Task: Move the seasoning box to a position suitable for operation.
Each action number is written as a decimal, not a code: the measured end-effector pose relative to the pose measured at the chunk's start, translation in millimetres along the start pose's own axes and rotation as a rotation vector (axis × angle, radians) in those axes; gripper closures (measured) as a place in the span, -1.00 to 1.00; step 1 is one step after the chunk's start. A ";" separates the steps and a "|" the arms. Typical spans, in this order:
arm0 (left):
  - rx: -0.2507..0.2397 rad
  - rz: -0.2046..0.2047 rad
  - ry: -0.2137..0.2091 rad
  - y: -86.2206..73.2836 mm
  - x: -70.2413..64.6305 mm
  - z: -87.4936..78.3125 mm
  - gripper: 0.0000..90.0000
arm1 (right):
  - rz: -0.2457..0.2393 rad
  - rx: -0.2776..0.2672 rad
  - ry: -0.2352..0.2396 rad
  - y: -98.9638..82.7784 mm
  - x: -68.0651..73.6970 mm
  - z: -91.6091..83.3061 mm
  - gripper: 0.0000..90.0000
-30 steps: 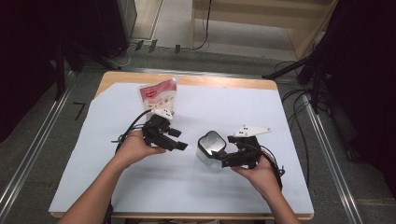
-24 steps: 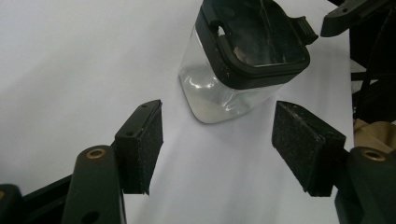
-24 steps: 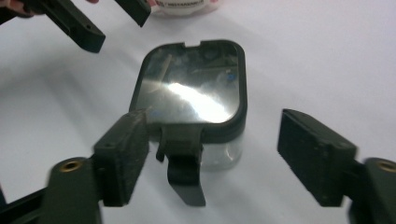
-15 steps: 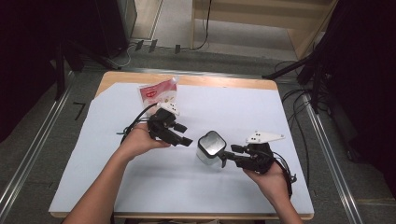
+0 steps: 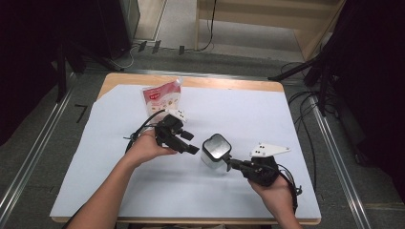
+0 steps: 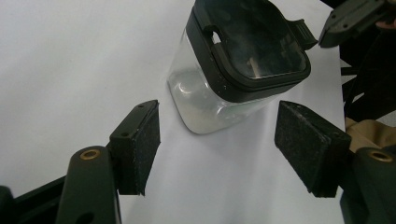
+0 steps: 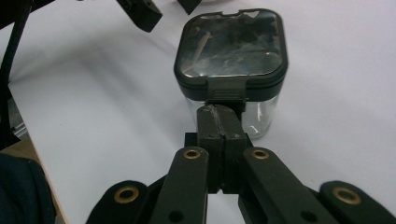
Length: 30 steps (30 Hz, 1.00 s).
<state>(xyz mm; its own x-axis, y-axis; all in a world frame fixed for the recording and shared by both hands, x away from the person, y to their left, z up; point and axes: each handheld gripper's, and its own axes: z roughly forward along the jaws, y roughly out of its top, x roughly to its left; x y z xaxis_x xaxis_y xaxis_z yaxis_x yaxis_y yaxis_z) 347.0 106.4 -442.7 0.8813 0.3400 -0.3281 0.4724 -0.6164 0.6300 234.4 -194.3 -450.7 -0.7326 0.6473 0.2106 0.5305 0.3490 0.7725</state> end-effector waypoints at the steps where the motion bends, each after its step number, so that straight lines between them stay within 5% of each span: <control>1: 0.000 0.003 0.004 0.1 -0.3 0.4 -0.28 | -0.004 0.007 0.004 -0.6 1.5 1.9 1.00; 12: -0.027 0.025 0.021 -0.3 0.8 0.4 -0.29 | -0.020 0.072 0.026 -6.2 13.4 25.2 1.00; 18: -0.059 0.012 0.020 0.0 -0.4 -0.6 -0.34 | 0.002 0.084 0.011 -8.1 8.7 29.2 1.00; 30: -0.036 0.035 0.032 -0.6 -3.1 -2.1 -0.34 | 0.027 0.088 -0.004 -11.0 -4.5 30.1 1.00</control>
<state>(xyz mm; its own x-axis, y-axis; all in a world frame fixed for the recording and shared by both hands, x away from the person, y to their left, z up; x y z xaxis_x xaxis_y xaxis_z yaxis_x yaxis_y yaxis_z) 343.9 107.2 -440.6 0.8960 0.3420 -0.2832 0.4403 -0.6025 0.6657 244.7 -180.7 -478.2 -0.7156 0.6601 0.2285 0.5860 0.3894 0.7106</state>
